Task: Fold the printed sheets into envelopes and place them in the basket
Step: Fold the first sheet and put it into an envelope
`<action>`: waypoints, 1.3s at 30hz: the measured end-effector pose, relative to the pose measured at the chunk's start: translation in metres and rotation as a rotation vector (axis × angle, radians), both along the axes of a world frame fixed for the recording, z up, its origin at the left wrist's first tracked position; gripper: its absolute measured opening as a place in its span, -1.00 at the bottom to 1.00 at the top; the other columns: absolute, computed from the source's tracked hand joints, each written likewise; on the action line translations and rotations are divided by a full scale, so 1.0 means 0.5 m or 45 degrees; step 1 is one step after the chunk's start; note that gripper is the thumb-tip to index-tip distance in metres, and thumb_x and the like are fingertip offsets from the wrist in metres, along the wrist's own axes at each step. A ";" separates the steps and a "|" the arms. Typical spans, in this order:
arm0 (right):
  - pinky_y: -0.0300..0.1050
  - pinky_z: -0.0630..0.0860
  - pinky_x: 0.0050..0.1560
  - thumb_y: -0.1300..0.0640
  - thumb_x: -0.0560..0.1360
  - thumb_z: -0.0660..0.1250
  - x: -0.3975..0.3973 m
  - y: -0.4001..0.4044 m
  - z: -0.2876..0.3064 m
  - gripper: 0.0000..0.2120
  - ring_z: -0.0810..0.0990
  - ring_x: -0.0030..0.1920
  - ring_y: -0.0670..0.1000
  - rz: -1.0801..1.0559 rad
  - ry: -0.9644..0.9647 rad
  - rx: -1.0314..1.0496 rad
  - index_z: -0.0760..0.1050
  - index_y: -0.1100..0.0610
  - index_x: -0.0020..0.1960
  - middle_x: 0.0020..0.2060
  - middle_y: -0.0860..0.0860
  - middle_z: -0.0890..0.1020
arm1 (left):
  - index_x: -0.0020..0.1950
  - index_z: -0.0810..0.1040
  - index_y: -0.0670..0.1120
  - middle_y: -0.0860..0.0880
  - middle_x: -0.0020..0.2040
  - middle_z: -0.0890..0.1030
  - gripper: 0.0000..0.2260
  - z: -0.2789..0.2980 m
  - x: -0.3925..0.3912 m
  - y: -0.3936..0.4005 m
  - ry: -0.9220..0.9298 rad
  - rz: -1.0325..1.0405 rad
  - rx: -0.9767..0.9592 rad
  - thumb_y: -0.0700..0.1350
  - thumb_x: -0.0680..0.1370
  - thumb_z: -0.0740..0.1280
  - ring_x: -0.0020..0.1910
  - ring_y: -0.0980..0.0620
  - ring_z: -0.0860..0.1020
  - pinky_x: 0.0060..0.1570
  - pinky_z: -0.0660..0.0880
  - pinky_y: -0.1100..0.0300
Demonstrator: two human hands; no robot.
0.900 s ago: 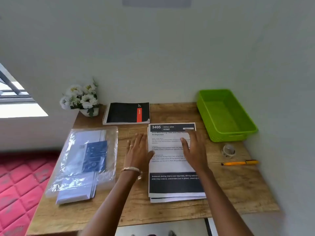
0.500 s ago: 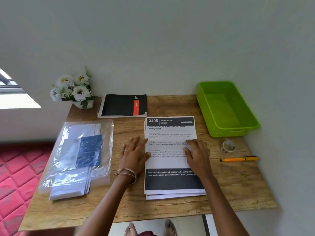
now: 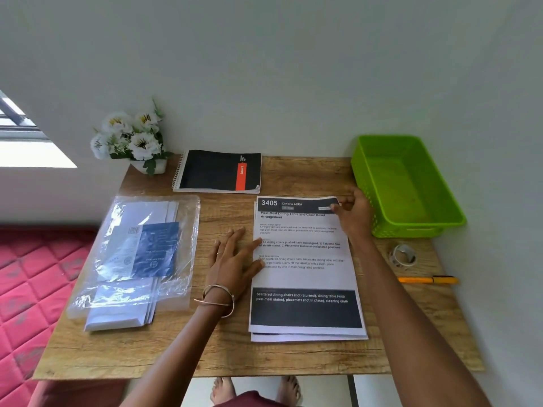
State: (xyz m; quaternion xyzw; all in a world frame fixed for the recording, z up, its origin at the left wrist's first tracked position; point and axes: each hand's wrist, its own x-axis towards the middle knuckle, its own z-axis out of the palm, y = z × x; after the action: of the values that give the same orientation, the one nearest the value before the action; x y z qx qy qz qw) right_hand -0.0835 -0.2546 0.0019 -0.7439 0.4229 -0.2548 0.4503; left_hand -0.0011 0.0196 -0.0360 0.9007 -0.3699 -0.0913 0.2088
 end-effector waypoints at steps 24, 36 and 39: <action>0.04 0.05 0.46 0.12 0.59 0.06 -0.031 0.203 -0.045 -0.61 0.29 0.45 0.10 0.829 0.491 -0.787 0.41 0.20 0.36 0.40 0.12 0.40 | 0.43 -0.06 0.37 0.17 0.53 -0.12 -0.49 -0.004 -0.008 -0.006 -0.136 -0.105 0.247 0.28 0.46 -0.23 0.51 0.01 -0.17 0.41 -0.24 -0.06; -0.09 -0.25 0.43 -0.04 0.62 -0.18 -0.129 0.086 -0.062 -0.45 -0.07 0.54 0.05 0.639 0.859 -0.698 -0.04 0.18 0.54 0.54 0.10 0.02 | 0.47 -0.03 0.26 0.25 0.51 -0.08 -0.46 -0.006 -0.010 -0.005 -0.169 -0.148 0.267 0.24 0.48 -0.27 0.48 0.09 -0.22 0.40 -0.28 -0.12; -0.12 -0.25 0.43 0.05 0.66 -0.05 -0.128 0.082 -0.064 -0.50 -0.08 0.54 0.06 0.647 0.833 -0.632 -0.03 0.21 0.53 0.54 0.12 0.02 | 0.48 0.06 0.21 0.20 0.52 0.02 -0.46 -0.006 -0.012 -0.006 -0.169 -0.164 0.246 0.22 0.50 -0.22 0.50 0.05 -0.16 0.40 -0.26 -0.13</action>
State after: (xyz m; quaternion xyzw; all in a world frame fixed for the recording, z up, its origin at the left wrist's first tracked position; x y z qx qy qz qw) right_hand -0.1474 -0.2136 -0.0299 -0.9498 0.2737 0.0173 0.1505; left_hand -0.0070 0.0164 -0.0389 0.8950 -0.4295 -0.0798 0.0900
